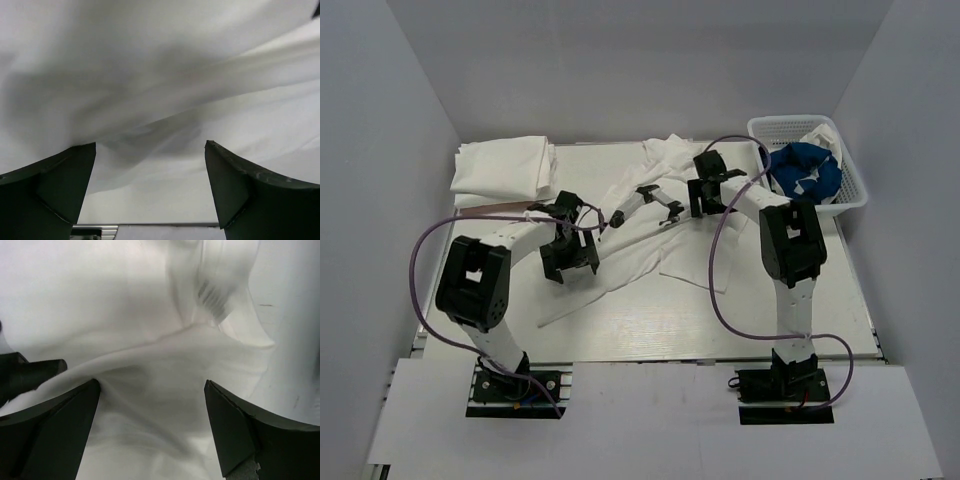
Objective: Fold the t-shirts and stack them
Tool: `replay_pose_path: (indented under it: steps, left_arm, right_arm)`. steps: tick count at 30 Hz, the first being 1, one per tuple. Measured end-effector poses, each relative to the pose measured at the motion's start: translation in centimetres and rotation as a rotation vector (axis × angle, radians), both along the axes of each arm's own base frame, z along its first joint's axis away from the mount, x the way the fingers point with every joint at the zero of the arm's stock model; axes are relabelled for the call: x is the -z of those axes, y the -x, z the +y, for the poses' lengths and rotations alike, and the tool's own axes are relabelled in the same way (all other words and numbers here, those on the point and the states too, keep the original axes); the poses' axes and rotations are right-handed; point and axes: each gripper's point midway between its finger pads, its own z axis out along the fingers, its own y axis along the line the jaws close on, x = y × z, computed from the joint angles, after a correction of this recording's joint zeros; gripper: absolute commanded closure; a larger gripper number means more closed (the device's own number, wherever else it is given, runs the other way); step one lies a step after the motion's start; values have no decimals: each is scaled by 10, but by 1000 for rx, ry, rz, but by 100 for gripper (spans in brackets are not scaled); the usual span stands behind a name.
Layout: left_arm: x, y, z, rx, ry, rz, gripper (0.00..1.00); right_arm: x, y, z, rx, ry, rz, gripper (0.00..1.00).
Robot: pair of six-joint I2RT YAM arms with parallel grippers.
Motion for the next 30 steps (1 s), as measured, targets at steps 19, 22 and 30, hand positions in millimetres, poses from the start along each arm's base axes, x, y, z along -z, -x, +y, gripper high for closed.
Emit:
replay_pose_path:
  steps: [19,22,30]
  left_arm:
    - [-27,136,54,-443,-111,159,0]
    - [-14,159,60,-516,-136,206,0]
    - [0,138,63,-636,-137,111,10]
  right_arm:
    - [-81,144,-8,-70,-341,-82,10]
    - [-59,168,-7,-92,-338,-7,10]
    - [-41,198,9,-170,-316,85,10]
